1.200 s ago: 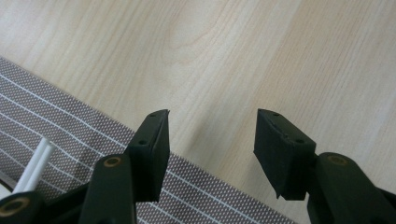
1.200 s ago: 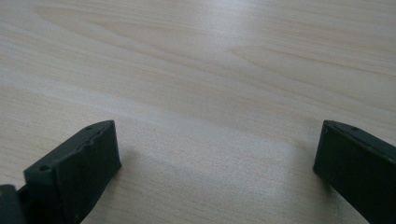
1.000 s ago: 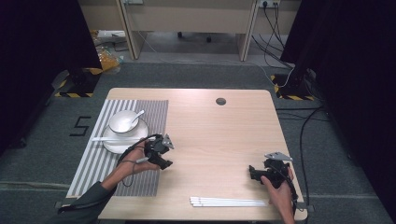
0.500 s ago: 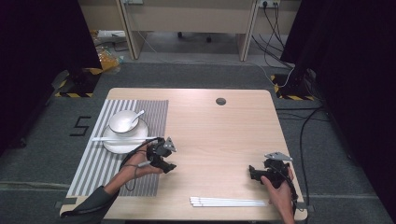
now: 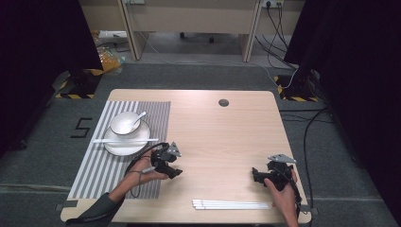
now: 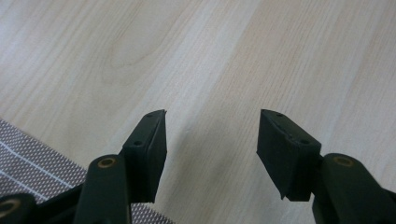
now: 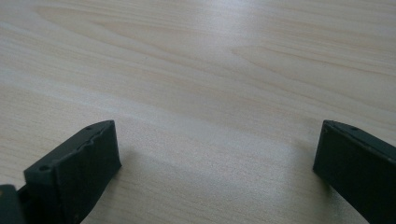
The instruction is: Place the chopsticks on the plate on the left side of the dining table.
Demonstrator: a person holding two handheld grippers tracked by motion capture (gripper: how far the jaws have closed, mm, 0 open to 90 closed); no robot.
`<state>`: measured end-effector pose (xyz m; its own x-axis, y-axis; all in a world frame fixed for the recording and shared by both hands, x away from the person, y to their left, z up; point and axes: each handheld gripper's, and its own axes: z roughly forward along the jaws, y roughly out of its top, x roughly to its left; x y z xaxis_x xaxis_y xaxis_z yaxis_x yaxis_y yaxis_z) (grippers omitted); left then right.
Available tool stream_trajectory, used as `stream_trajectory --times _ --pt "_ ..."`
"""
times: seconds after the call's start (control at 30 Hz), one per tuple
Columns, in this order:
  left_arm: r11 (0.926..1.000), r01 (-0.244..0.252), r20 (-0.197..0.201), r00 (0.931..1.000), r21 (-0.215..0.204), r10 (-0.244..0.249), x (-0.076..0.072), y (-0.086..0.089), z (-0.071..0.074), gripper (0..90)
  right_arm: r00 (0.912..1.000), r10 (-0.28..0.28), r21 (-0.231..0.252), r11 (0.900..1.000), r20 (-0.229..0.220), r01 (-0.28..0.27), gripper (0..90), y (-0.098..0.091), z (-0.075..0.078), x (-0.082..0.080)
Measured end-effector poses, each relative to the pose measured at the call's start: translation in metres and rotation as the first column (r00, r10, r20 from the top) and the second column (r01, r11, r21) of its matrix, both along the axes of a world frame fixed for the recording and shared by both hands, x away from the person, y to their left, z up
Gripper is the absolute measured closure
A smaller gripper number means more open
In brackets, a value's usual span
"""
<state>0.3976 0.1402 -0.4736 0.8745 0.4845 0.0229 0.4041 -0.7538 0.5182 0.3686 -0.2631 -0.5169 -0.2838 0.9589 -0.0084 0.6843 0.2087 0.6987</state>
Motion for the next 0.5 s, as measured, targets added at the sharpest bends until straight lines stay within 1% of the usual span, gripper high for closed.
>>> stream_trajectory --times 0.17,0.2,0.3,0.33,0.5 --pt "0.9998 -0.005 -0.001 1.0 -0.019 0.005 -0.002 0.0 -0.002 42.0 1.0 0.0 0.0 1.0 0.0 0.0 0.4 0.0 0.0 0.0" --pt "0.9995 -0.01 -0.001 1.0 -0.029 0.01 -0.003 -0.001 -0.003 42.0 1.0 0.0 0.0 1.0 0.0 0.0 0.4 0.0 0.0 0.0" --pt "0.9995 -0.008 -0.002 1.0 -0.029 0.008 -0.004 0.0 -0.004 41.8 1.0 0.0 0.0 1.0 0.0 0.0 0.4 0.0 0.0 0.0" --pt "0.9991 -0.011 -0.005 0.9999 -0.04 0.011 -0.005 0.0 -0.006 41.8 1.0 0.001 -0.001 1.0 0.0 -0.001 0.5 0.0 0.0 0.0" --pt "0.9989 -0.013 -0.009 0.9999 -0.046 0.012 -0.008 -0.001 -0.011 41.5 1.0 0.001 -0.001 1.0 0.0 -0.001 0.5 0.0 0.0 0.0"
